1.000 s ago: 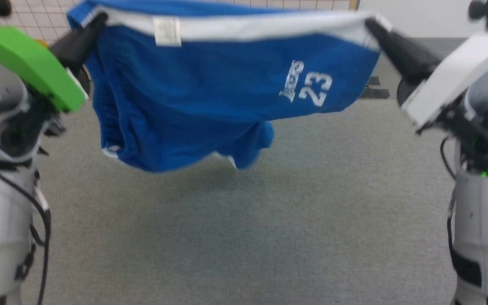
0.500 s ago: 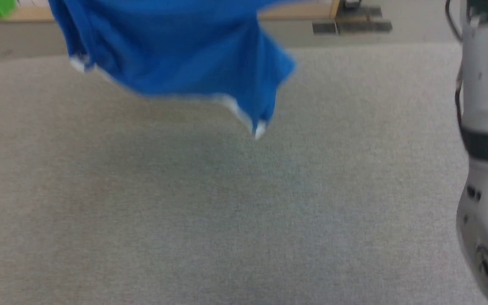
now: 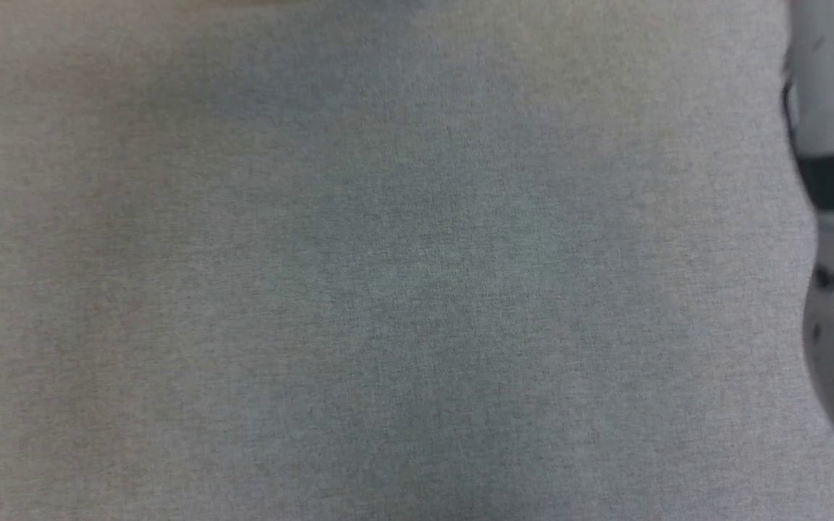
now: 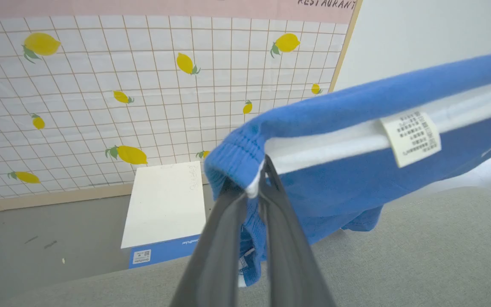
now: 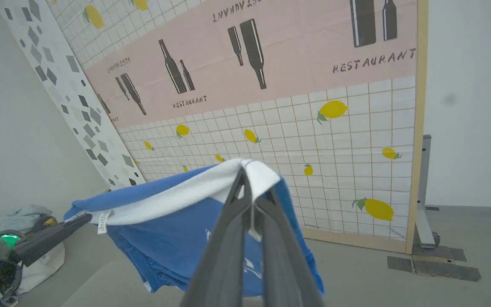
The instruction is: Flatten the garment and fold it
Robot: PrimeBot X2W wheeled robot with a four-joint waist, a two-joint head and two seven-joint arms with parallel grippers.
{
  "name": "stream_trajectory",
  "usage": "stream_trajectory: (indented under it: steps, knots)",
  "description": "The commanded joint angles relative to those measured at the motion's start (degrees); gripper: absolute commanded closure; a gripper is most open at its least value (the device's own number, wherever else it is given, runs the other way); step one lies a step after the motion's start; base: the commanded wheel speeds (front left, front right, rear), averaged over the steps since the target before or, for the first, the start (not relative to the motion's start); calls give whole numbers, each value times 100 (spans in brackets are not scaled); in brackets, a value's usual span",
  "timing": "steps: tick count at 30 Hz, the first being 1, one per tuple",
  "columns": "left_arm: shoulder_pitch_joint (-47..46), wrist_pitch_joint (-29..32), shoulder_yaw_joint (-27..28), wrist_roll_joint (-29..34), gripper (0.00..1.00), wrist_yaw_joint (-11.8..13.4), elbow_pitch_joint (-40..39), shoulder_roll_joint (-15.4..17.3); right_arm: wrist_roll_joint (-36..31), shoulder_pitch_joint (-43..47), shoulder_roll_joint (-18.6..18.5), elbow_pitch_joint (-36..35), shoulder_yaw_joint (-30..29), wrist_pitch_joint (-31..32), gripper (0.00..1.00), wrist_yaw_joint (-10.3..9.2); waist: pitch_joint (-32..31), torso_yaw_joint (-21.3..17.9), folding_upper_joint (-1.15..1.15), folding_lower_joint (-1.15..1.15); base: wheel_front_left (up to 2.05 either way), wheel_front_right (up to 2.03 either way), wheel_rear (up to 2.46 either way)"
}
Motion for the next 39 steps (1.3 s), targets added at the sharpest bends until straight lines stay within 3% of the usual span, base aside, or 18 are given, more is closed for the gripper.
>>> stream_trajectory:
  steps: [1,8,16,21,27,31,39]
  knots:
    - [278,-111,-124,-133,100,5,73,40,118,306,-20,37,110,-78,100,-11,155,-48,0,-1,0,0,0]
    - [1383,-590,-633,-990,100,4,27,-62,474,1834,-20,-479,248,-457,100,-11,-276,182,0,-1,0,0,0]
    - [3468,-1292,-1037,-1570,100,7,-457,-84,638,5032,-20,-2112,-363,-67,100,-11,-1287,431,0,-1,0,0,0]
    - [5012,-1376,-1190,-1964,100,281,-950,-218,1153,7101,-20,-3194,-627,913,100,-11,-1837,518,0,-1,0,0,0]
    - [6318,-1376,-1248,-2291,100,774,-1517,-127,1595,8729,-20,-4049,-986,2313,100,-11,-2258,551,0,-1,0,0,0]
    - [6906,-1236,-1279,-2412,100,1121,-1884,86,1900,9507,-20,-4517,-1255,3207,100,-11,-2422,569,0,-1,0,0,0]
    - [7635,-768,-1231,-2755,100,1772,-2628,521,1977,10355,-20,-5165,-1711,4384,100,-11,-2481,569,0,-1,0,0,0]
